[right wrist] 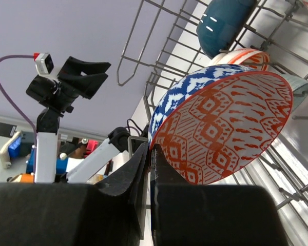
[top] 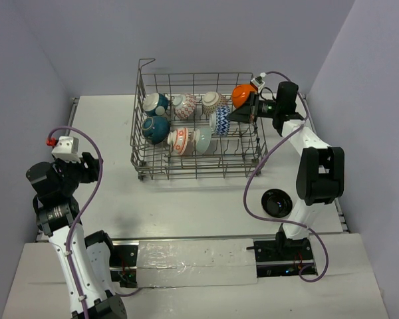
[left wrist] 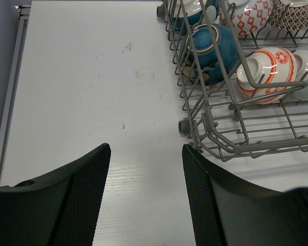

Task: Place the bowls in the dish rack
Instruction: Insert the bowl at the corner of the board.

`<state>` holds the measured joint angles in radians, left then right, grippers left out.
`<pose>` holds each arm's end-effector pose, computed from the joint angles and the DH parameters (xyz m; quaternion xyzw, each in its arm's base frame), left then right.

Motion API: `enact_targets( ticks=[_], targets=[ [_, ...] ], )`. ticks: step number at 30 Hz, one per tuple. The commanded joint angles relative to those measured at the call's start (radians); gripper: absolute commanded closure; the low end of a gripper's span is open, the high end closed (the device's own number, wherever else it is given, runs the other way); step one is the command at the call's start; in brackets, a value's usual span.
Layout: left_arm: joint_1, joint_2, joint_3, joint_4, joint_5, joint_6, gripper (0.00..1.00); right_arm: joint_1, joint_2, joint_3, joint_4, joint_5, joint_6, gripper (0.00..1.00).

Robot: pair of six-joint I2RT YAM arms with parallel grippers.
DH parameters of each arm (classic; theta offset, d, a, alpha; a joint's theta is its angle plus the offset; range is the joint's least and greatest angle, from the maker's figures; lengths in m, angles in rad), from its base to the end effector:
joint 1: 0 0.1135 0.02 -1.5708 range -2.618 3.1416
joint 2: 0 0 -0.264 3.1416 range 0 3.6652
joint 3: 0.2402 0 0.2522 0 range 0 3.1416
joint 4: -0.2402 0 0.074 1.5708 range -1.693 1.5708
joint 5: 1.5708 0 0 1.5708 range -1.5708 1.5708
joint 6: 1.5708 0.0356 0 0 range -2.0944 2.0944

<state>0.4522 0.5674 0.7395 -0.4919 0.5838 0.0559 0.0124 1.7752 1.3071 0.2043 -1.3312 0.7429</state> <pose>0.1227 0.0378 0.3238 0.0124 0.7944 -0.0849 0.6014 0.3984 0.0395 0.2935 -0.1276 0.7174 0.6321 0.2637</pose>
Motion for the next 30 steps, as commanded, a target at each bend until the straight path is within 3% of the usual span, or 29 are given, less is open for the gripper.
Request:
enact_targets(
  ticks=[1,3,6,10,17,30],
  targets=[
    [0.009,0.0,0.0,0.019,0.027,-0.008,0.36,-0.005,-0.022,-0.008,0.118,-0.048,0.033,1.0],
    [0.009,0.003,0.0,0.018,0.027,-0.008,0.36,-0.038,-0.017,-0.023,0.11,-0.043,0.018,1.0],
    [0.011,0.003,0.0,0.016,0.028,-0.008,0.36,-0.048,-0.002,-0.003,-0.018,-0.033,-0.13,1.0],
    [0.011,0.0,0.001,0.015,0.028,-0.007,0.36,-0.049,0.018,0.041,-0.276,0.003,-0.321,1.0],
    [0.013,-0.003,0.001,0.015,0.03,-0.007,0.36,-0.049,0.033,0.047,-0.355,-0.003,-0.419,1.0],
    [0.013,-0.006,0.0,0.015,0.03,-0.007,0.36,-0.049,0.003,0.034,-0.37,0.006,-0.453,1.0]
  ],
)
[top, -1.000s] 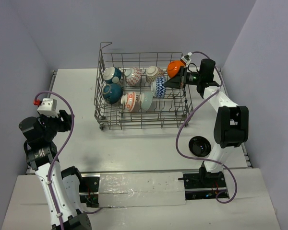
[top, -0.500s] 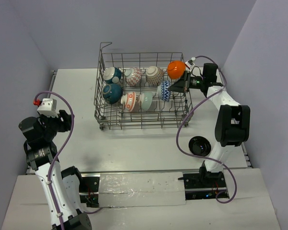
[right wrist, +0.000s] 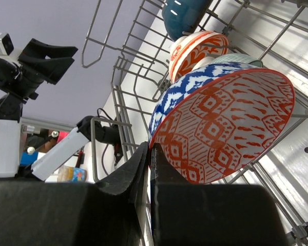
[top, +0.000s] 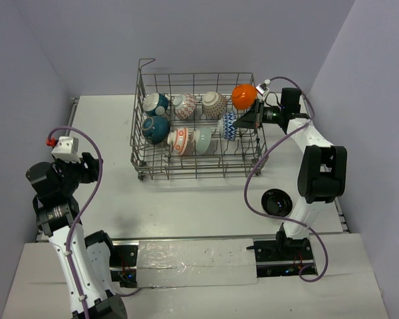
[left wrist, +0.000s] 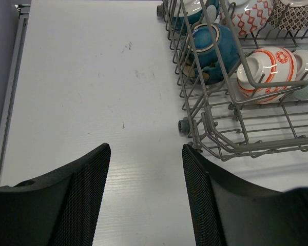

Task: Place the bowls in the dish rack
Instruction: Insert the bowl at the corner of the board.

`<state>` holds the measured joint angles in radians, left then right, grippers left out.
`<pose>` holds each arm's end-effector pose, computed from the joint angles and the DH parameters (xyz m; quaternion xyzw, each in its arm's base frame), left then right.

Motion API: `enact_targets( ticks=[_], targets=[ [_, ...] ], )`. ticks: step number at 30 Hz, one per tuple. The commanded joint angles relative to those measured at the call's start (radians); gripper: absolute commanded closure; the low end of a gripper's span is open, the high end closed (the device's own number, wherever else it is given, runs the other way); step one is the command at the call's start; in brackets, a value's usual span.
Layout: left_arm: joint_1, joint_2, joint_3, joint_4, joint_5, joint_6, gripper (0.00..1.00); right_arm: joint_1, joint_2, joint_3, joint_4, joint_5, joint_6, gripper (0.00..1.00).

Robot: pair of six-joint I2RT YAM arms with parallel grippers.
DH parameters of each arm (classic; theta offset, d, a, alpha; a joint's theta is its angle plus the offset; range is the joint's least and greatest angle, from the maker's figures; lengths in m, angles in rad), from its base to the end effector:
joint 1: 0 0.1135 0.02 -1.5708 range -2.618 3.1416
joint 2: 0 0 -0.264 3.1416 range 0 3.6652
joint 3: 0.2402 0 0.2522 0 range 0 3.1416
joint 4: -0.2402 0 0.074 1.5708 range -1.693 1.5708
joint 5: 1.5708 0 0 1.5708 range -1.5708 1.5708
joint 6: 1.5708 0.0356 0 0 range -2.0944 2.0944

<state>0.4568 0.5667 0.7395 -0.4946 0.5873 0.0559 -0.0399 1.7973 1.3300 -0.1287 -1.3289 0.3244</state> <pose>0.1223 0.0381 0.3237 0.0112 0.7947 -0.0852 0.6009 0.3944 0.0188 0.2676 -0.1580 0.7364 0.5916 0.2877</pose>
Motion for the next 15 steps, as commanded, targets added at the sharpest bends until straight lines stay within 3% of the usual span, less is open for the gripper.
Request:
enact_targets(
  ticks=[1,8,15],
  targets=[
    [0.008,-0.005,0.001,0.016,0.028,-0.008,0.36,0.005,-0.019,0.006,-0.055,0.017,-0.045,1.0],
    [0.008,-0.004,0.001,0.016,0.035,-0.005,0.36,0.003,-0.032,-0.002,-0.221,0.091,-0.241,1.0],
    [0.008,-0.004,0.0,0.011,0.037,-0.005,0.36,-0.002,-0.044,-0.018,-0.278,0.138,-0.304,1.0]
  ],
)
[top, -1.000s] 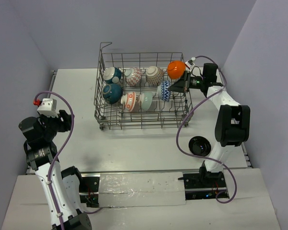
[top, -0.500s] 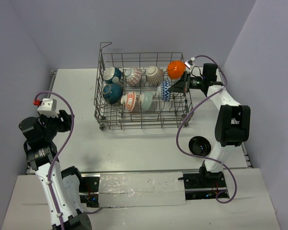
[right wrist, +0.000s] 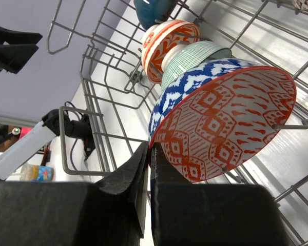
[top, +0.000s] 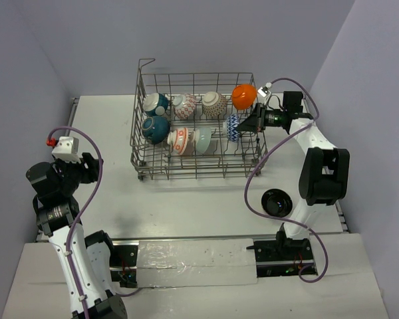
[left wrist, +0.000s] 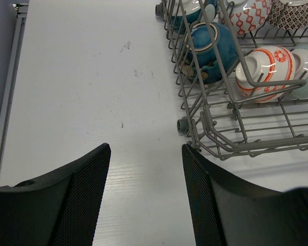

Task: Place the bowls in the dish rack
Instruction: Insert the bowl at the corner of the board.

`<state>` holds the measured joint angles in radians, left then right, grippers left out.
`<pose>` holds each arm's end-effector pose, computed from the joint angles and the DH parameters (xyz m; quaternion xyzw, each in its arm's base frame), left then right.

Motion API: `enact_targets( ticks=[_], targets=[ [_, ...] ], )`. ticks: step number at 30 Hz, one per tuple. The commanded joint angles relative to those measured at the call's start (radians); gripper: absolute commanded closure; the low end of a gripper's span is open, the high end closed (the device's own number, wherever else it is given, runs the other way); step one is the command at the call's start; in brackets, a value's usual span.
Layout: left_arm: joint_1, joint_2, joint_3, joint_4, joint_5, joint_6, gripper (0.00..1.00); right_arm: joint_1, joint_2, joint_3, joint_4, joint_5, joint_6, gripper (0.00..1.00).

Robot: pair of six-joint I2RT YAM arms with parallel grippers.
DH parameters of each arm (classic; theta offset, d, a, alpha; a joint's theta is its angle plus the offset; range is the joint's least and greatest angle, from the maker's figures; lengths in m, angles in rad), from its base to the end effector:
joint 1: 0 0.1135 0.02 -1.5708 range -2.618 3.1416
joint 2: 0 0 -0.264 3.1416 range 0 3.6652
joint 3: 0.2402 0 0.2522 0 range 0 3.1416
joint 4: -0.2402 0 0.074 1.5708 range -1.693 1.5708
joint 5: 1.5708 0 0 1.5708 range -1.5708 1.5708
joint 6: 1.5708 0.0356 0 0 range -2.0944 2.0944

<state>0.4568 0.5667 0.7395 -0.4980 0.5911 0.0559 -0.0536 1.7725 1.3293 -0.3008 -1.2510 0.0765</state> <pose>0.1222 0.0379 0.3234 0.0118 0.7953 -0.0874 0.5998 0.3839 0.0132 0.2636 -0.1864 0.7561 0.5399 0.3195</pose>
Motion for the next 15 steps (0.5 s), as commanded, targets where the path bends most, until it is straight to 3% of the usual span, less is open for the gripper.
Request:
enact_targets(
  ticks=[1,15],
  targets=[
    [0.008,-0.004,0.001,0.015,0.033,-0.005,0.36,0.011,-0.022,-0.021,-0.106,0.062,-0.06,1.0],
    [0.008,-0.004,0.0,0.015,0.038,-0.005,0.36,-0.012,-0.059,-0.051,-0.142,0.116,-0.115,0.98]
  ],
)
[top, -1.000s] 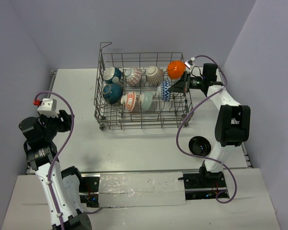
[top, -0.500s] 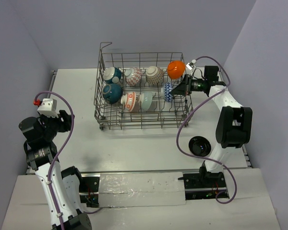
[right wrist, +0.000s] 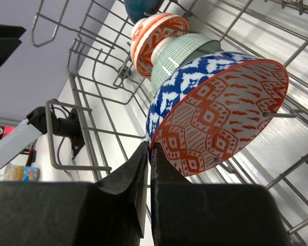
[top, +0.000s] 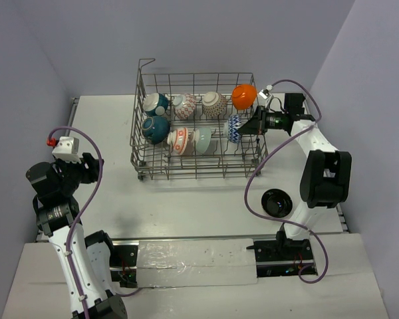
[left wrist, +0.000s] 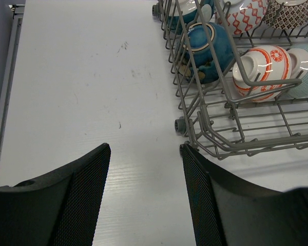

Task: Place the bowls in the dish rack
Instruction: Insert the bowl at the corner of the board.

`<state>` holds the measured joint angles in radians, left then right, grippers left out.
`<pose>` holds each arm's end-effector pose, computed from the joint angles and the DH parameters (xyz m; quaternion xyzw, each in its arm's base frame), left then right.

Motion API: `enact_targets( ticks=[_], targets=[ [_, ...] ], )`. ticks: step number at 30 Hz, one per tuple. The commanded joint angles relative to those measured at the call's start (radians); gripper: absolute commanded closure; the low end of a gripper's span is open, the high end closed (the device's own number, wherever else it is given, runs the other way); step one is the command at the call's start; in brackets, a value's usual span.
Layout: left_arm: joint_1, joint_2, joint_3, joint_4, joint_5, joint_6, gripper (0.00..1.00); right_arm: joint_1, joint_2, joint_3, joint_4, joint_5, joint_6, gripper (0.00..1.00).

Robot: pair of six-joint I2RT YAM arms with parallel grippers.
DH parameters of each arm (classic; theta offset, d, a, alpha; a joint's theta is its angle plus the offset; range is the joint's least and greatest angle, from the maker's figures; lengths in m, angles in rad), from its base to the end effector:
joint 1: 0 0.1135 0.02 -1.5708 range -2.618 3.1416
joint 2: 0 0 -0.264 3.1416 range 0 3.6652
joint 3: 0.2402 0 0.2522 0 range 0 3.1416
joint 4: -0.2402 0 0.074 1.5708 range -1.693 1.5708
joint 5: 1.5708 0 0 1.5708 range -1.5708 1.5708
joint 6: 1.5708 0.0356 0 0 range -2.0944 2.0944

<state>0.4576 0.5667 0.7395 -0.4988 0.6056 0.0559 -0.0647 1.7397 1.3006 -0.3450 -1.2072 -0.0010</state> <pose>0.1221 0.0375 0.3234 0.0156 0.7946 -0.0930 0.5997 0.3743 0.0091 0.2627 -0.1932 0.7670 0.5136 0.3326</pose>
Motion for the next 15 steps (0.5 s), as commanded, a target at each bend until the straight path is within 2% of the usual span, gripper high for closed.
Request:
enact_targets(
  ticks=[1,4,5,9,12,15],
  targets=[
    [0.007,-0.004,0.0,0.016,0.023,-0.004,0.36,-0.001,-0.034,-0.023,-0.101,0.078,-0.051,1.0],
    [0.007,-0.004,0.0,0.014,0.025,-0.005,0.36,-0.004,-0.048,-0.023,-0.112,0.107,-0.068,0.99],
    [0.007,-0.005,0.0,0.014,0.023,-0.004,0.36,-0.006,-0.055,-0.023,-0.112,0.118,-0.07,0.92],
    [0.007,-0.004,0.0,0.016,0.025,-0.005,0.36,-0.01,-0.069,-0.023,-0.118,0.138,-0.079,0.92],
    [0.006,-0.002,0.0,0.014,0.026,-0.005,0.36,-0.018,-0.069,-0.021,-0.124,0.144,-0.085,0.84],
    [0.007,-0.002,-0.002,0.014,0.026,-0.005,0.36,-0.024,-0.075,-0.024,-0.13,0.158,-0.103,0.84]
  ],
)
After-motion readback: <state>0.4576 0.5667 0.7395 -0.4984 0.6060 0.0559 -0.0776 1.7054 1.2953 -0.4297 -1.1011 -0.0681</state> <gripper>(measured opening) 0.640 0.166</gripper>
